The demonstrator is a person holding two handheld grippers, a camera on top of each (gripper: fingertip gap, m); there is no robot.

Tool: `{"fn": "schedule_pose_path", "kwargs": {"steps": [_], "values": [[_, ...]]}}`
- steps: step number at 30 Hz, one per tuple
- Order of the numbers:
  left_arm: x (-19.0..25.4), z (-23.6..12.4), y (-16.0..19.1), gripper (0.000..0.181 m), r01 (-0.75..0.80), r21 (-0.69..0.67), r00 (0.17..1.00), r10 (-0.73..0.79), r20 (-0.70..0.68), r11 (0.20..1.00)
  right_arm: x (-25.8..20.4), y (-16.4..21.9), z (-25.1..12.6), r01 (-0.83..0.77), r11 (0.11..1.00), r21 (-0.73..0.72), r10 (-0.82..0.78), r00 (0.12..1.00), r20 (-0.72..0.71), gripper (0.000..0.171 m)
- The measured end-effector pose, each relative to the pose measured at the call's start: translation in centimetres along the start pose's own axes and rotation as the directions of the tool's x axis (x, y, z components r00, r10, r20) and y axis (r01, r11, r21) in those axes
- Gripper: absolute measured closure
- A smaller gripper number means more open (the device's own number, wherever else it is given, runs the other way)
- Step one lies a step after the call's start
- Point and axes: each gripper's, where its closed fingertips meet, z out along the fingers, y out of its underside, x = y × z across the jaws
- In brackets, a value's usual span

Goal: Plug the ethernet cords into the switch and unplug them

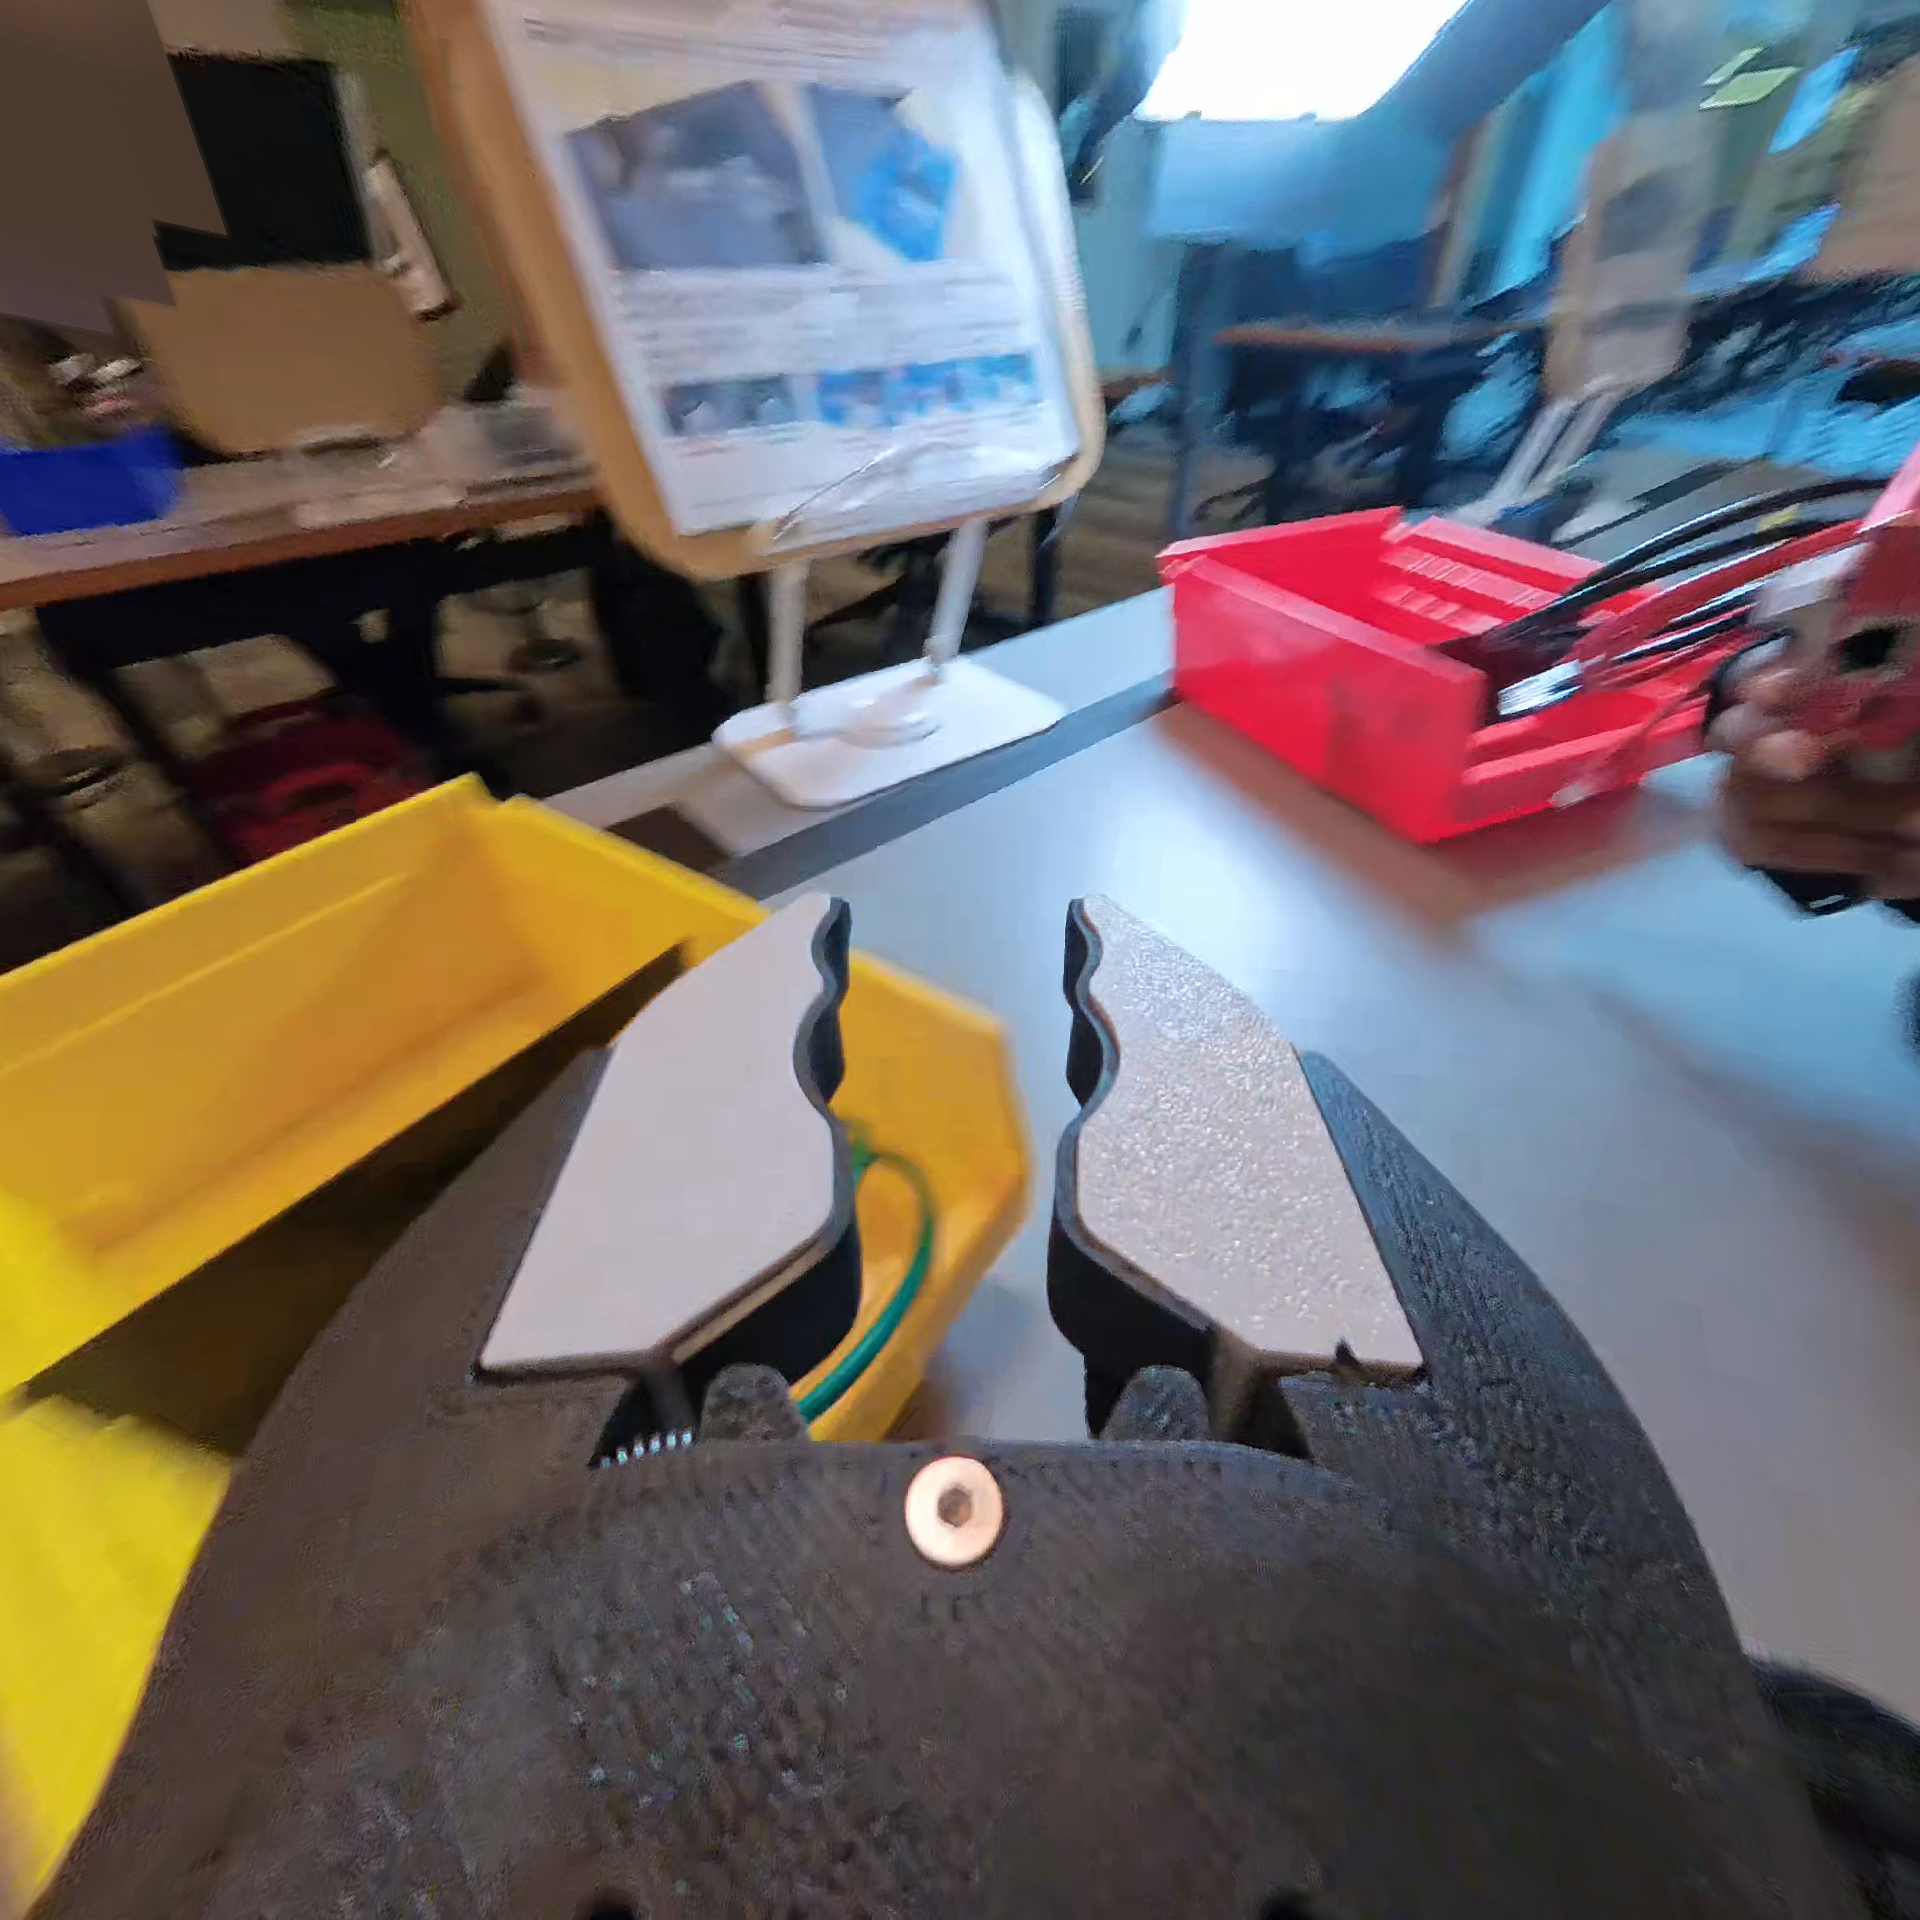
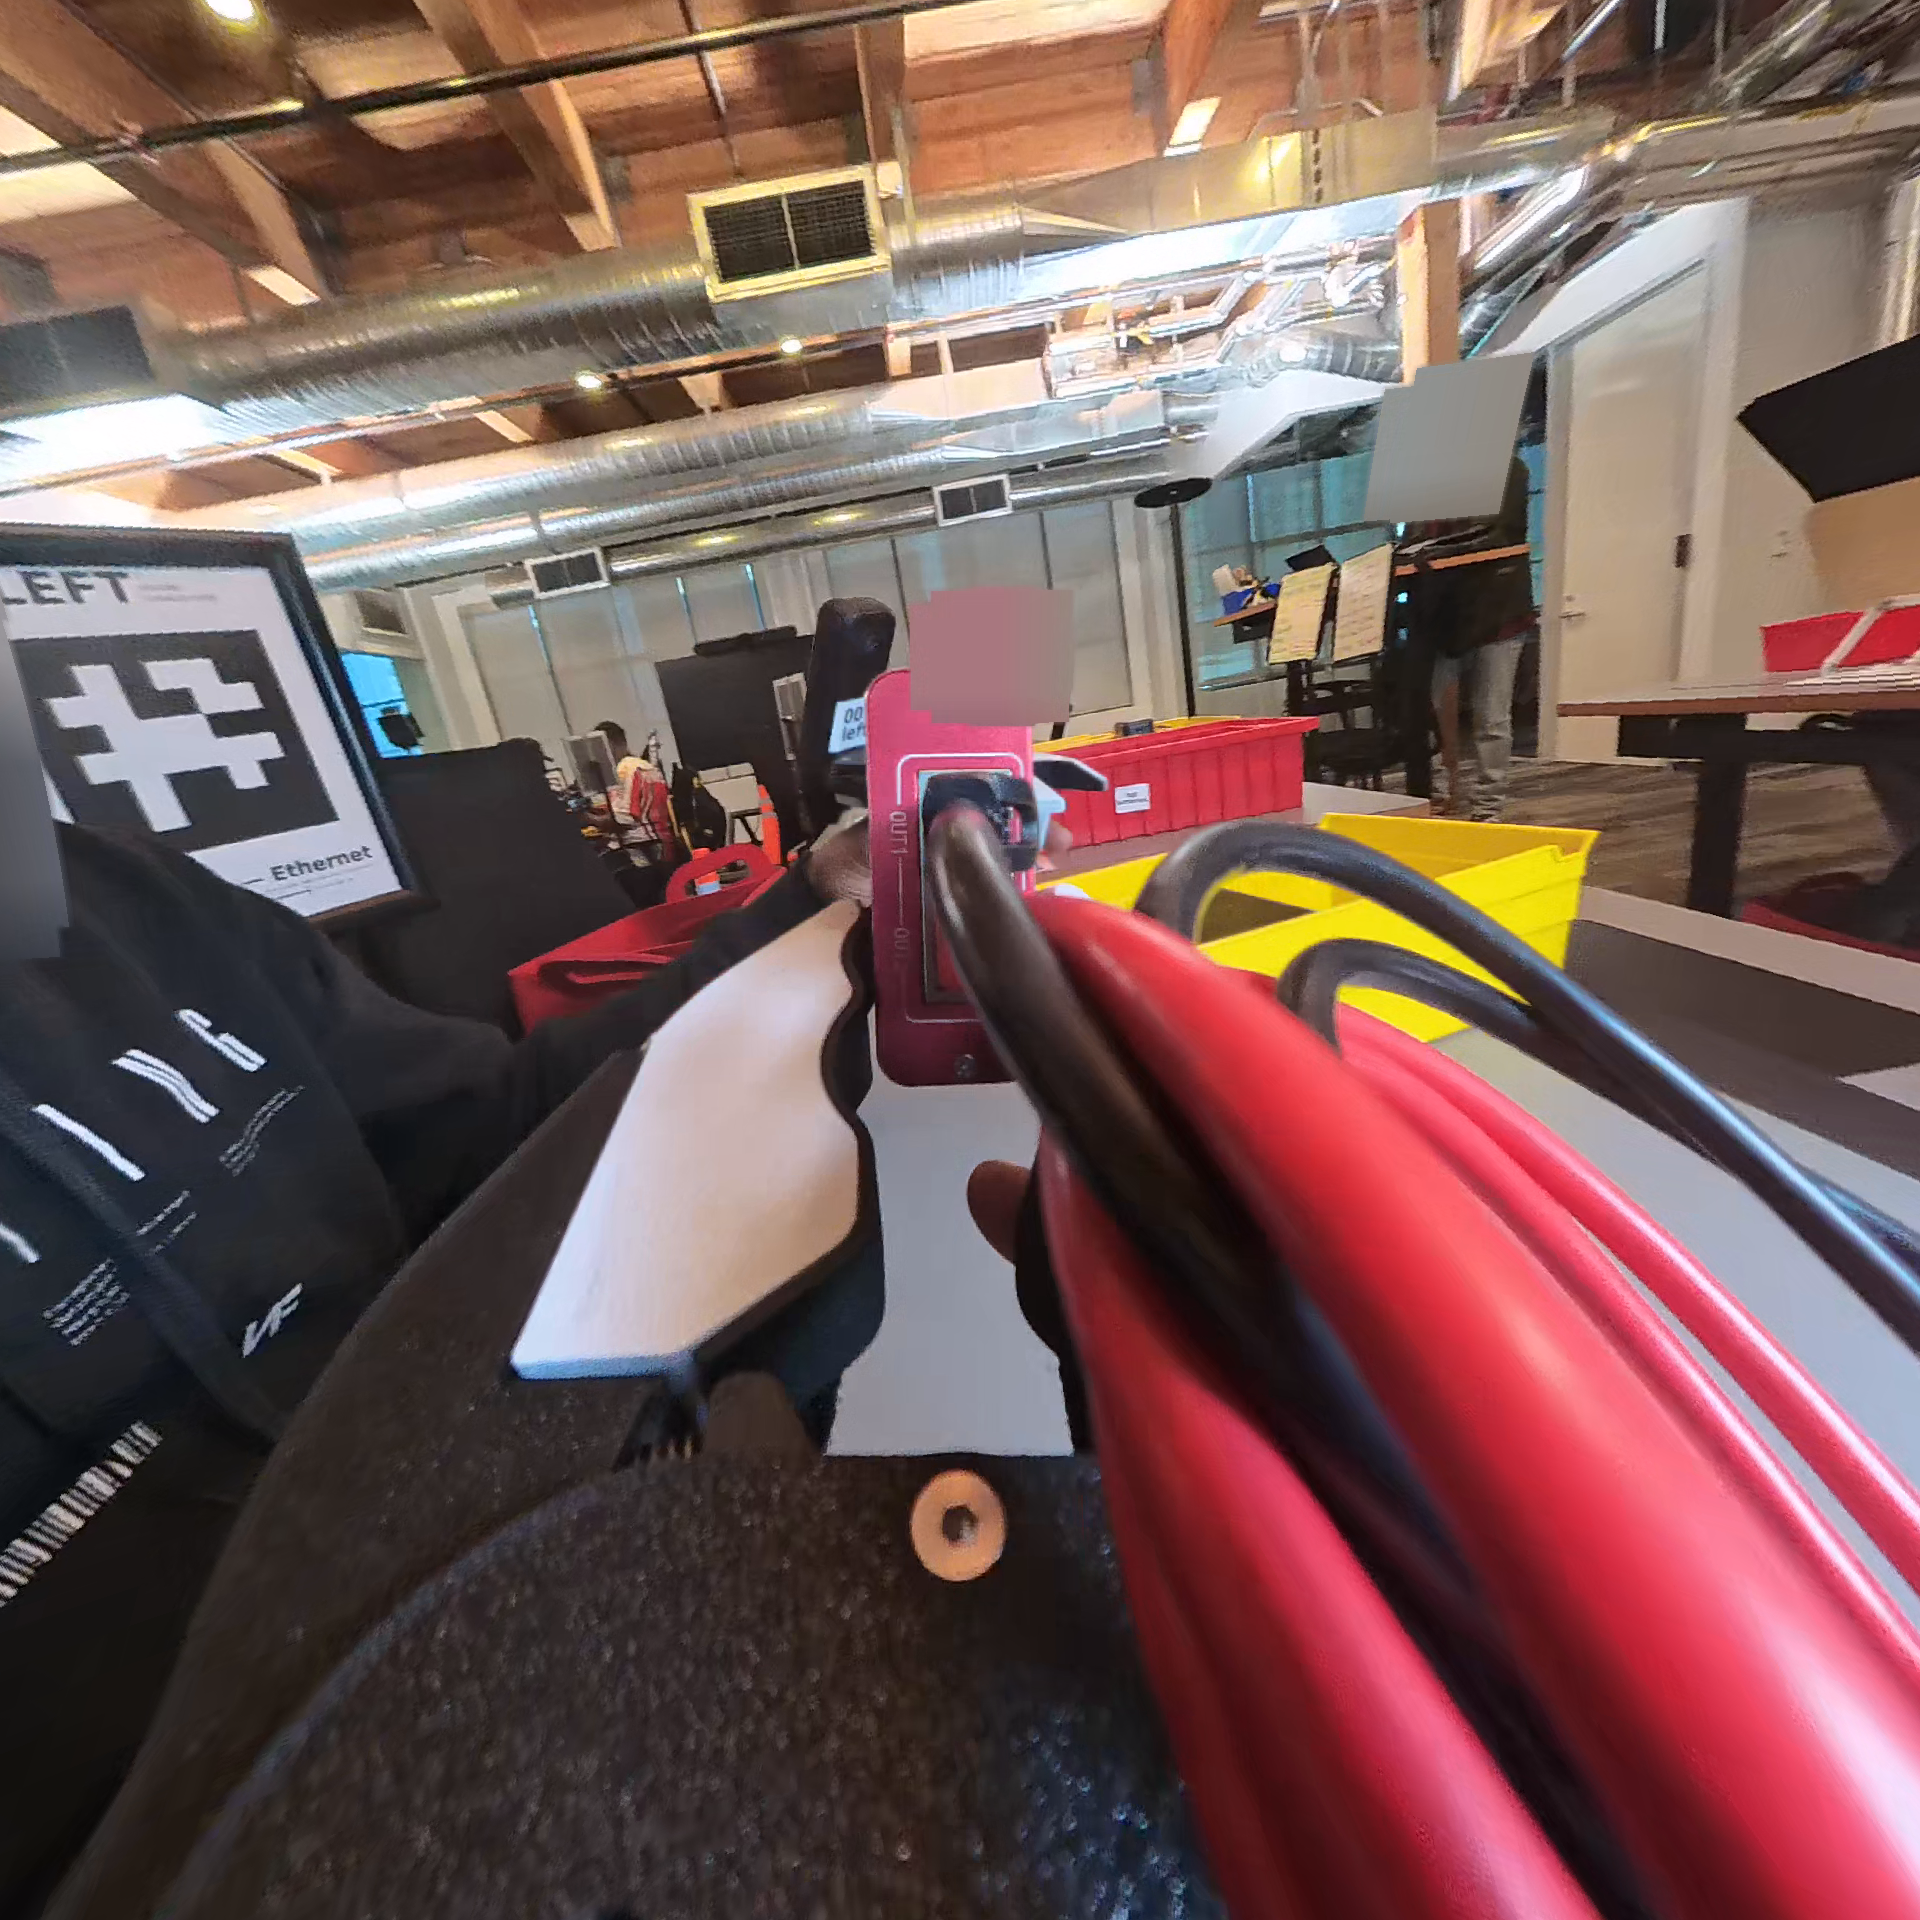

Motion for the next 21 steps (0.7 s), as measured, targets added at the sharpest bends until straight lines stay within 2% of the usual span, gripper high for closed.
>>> {"fn": "schedule_pose_path", "kwargs": {"steps": [1,3,4,9,14,17,19,21], "values": [[-1.6,-0.6,0.7,0.144,-0.009,-0.066,0.999,0.012,0.053,0.998,0.2,-0.1,-0.2,0.000,1.000,0.004,0.000,1.000,-0.007,0.144],[-4.2,-1.2,2.7,0.144,-0.036,-0.234,0.992,0.062,0.105,0.972,0.4,0.0,-0.5,-0.002,1.000,0.004,0.002,1.000,-0.010,0.144],[-4.8,-1.2,3.8,0.147,-0.062,-0.317,0.991,0.095,0.089,0.947,0.5,0.1,-0.5,0.000,1.000,0.001,0.000,1.000,-0.013,0.144],[-7.4,-1.1,7.7,0.154,-0.193,-0.630,0.968,0.250,0.002,0.753,0.4,1.1,-0.1,0.002,0.999,-0.038,-0.002,1.000,-0.011,0.144],[-4.6,-3.1,8.7,0.155,-0.430,-0.682,0.900,0.334,-0.279,0.591,0.2,2.1,0.2,0.015,0.996,-0.087,-0.016,1.000,-0.009,0.144],[-3.5,-5.4,10.8,0.154,-0.558,-0.700,0.827,0.369,-0.424,0.447,0.3,2.4,0.3,0.004,0.995,-0.099,-0.004,1.000,-0.001,0.144],[-3.6,-6.6,12.0,0.148,-0.612,-0.710,0.781,0.407,-0.474,0.348,0.5,2.7,0.3,-0.008,0.994,-0.105,0.008,1.000,-0.001,0.127],[-3.7,-7.5,12.9,0.144,-0.649,-0.703,0.744,0.437,-0.506,0.290,0.5,3.0,0.3,-0.015,0.994,-0.113,0.015,1.000,-0.003,0.110]]}}
